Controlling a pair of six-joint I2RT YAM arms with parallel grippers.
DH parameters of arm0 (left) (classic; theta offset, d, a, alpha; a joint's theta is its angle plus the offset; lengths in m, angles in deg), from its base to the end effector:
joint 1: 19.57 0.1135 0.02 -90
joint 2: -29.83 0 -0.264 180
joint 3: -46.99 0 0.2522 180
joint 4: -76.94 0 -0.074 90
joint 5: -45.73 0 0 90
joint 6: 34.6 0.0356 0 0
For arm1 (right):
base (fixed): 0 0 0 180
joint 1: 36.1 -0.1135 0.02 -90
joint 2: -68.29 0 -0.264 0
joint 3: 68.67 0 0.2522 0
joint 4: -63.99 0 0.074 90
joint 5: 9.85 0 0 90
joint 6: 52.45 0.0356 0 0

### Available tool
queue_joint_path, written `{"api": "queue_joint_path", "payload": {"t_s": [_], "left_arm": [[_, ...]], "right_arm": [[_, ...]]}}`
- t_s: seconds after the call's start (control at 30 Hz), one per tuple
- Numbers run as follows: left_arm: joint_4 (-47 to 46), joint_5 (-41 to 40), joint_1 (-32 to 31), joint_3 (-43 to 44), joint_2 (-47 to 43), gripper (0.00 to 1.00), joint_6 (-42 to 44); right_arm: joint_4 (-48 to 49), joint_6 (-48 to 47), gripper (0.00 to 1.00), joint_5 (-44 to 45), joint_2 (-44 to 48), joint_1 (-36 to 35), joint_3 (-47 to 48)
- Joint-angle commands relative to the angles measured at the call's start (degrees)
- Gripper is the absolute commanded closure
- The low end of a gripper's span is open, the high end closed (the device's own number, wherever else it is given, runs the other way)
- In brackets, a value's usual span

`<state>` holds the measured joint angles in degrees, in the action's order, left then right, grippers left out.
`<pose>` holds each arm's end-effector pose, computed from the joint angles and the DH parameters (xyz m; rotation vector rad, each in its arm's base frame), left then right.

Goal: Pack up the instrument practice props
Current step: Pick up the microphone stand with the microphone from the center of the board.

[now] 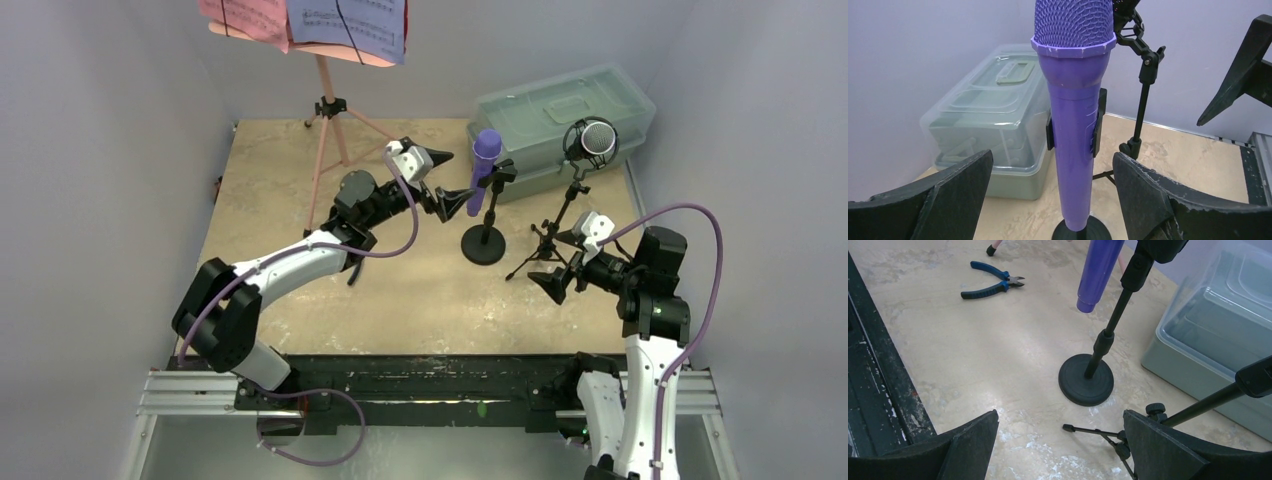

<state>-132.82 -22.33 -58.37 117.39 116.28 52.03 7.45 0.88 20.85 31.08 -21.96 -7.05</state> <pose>0.2644 -0.2297 0.3326 0.7348 1.1954 -0.8704 0.1214 0.0010 0.3284 -0.9014 1.6442 0.4955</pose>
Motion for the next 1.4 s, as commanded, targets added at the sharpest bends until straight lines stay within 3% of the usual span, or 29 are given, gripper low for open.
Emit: {"api": "queue_joint_path", "payload": {"t_s": [0.0, 0.2, 0.5, 1.07, 1.37], "left_arm": [[-9.9, 8.4, 0.3, 4.1, 2.9, 0.11, -5.2], [-10.3, 9.5, 0.3, 6.8, 5.9, 0.13, -6.2], [-9.0, 11.0, 0.2, 11.5, 10.8, 0.25, -8.1], [-11.1, 12.5, -0.8, 12.6, 14.3, 0.36, -10.4], [-10.9, 12.2, -1.3, 13.7, 15.2, 0.52, -10.6]], "right_arm": [[0.5, -0.8, 0.01, -0.9, 0.1, -0.2, -0.4], [0.6, -0.9, 0.01, -0.8, 0.0, -0.3, -0.4], [0.7, -0.8, 0.01, -0.7, -0.2, -0.3, -0.5], [1.3, -0.3, 0.01, -0.5, -0.1, -0.3, -0.7], [1.4, -0.2, 0.01, -0.4, -0.1, -0.3, -0.7]]}}
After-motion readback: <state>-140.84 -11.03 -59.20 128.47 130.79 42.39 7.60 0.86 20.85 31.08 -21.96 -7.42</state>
